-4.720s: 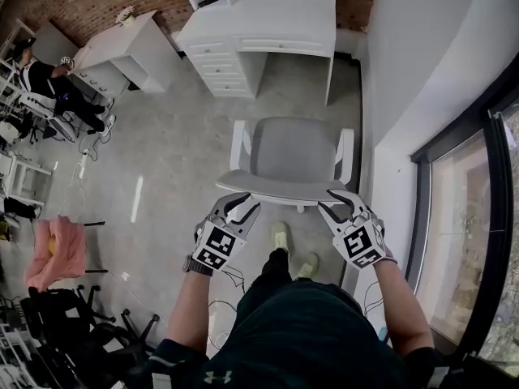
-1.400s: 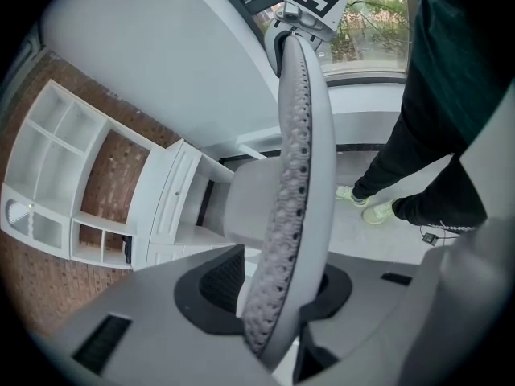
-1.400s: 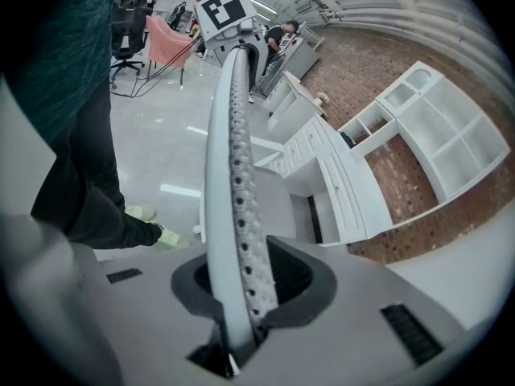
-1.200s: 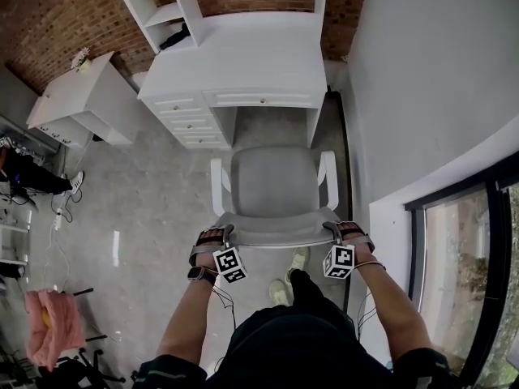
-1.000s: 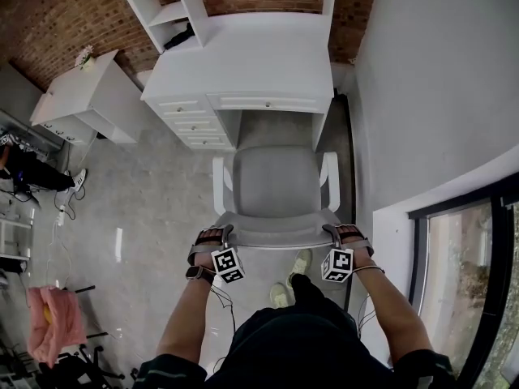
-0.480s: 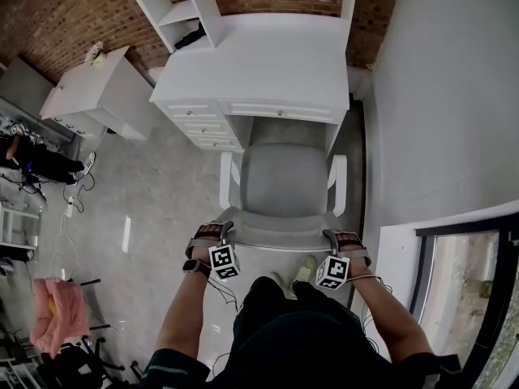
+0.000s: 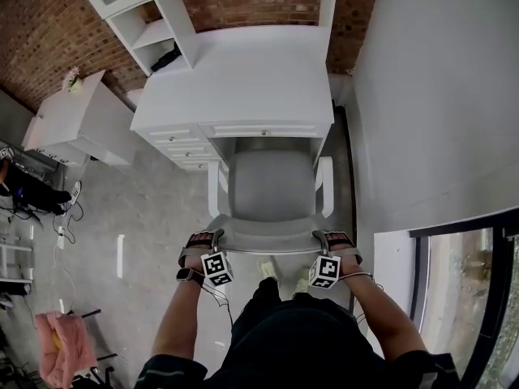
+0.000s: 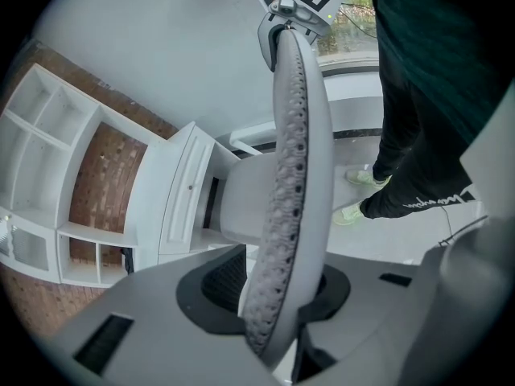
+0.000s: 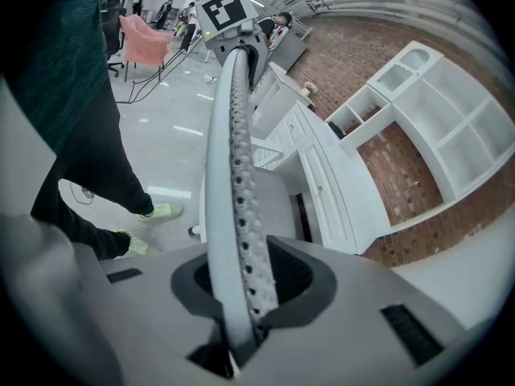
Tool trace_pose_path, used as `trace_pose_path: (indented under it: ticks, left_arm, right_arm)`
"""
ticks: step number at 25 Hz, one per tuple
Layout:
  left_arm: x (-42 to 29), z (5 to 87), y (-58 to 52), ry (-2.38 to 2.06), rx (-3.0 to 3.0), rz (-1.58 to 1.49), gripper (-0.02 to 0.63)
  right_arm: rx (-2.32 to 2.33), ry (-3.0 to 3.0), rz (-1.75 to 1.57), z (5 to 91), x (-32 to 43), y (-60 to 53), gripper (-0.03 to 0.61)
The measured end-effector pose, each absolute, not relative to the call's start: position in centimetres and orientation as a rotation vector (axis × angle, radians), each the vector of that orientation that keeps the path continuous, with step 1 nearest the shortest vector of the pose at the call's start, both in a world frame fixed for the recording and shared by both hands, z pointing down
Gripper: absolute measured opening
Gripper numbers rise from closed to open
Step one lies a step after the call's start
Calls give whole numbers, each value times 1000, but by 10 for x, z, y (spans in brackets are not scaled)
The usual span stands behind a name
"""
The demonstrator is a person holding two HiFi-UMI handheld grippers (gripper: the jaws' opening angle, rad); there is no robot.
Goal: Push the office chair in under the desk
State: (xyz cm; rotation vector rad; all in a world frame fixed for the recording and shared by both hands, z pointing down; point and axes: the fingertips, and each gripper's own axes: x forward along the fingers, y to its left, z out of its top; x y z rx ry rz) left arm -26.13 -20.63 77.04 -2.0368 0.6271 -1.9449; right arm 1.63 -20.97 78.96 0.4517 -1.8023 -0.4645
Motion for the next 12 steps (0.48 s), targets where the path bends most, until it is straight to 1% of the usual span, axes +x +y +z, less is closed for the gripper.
trace_pose_path:
  ticks: [12]
  left_arm:
    - [-269,769,-268,596,-2040,-1907,103]
  right_arm:
    - [487,-1788,-440,789,8,-259,69]
